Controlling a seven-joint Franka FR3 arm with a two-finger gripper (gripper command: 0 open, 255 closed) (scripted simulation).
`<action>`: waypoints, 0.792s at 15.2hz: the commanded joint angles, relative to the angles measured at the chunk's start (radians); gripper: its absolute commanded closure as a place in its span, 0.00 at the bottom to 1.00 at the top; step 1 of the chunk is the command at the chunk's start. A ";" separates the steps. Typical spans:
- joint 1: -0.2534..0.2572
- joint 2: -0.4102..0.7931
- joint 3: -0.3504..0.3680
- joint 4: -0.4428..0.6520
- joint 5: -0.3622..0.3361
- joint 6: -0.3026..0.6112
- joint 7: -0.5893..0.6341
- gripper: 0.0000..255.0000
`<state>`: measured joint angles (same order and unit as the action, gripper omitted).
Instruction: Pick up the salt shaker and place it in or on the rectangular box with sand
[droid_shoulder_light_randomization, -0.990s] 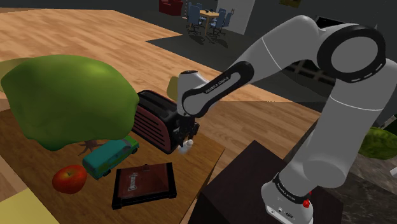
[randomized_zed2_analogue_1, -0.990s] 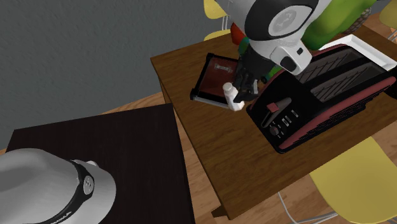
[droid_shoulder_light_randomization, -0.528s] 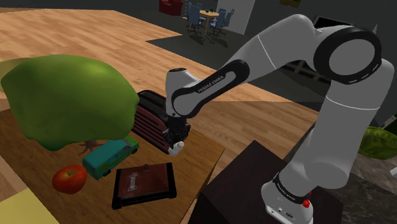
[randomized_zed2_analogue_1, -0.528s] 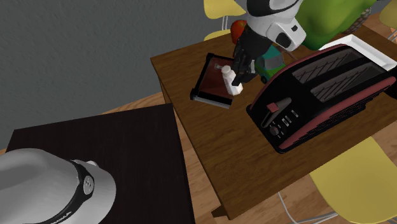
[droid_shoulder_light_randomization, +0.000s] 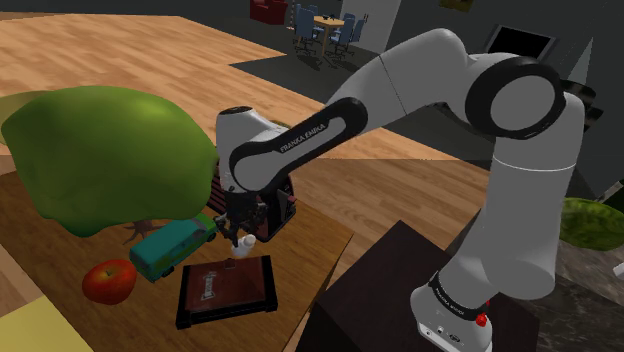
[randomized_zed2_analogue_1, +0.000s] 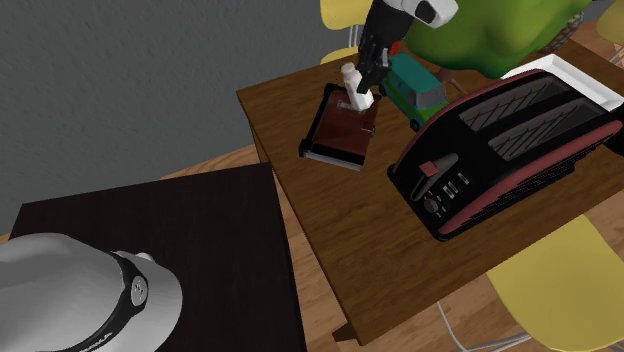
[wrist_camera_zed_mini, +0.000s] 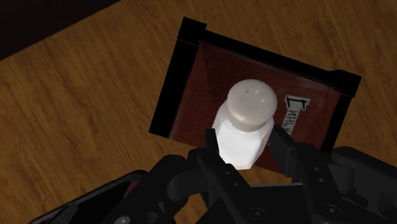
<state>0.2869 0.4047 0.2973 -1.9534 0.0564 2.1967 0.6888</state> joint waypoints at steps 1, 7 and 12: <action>0.035 0.046 0.006 0.065 -0.013 -0.015 0.046 1.00; 0.067 0.126 0.001 0.118 -0.032 0.014 0.076 1.00; 0.074 0.172 -0.006 0.115 -0.042 0.062 0.075 1.00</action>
<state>0.3596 0.5672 0.2924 -1.8374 0.0161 2.2479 0.7643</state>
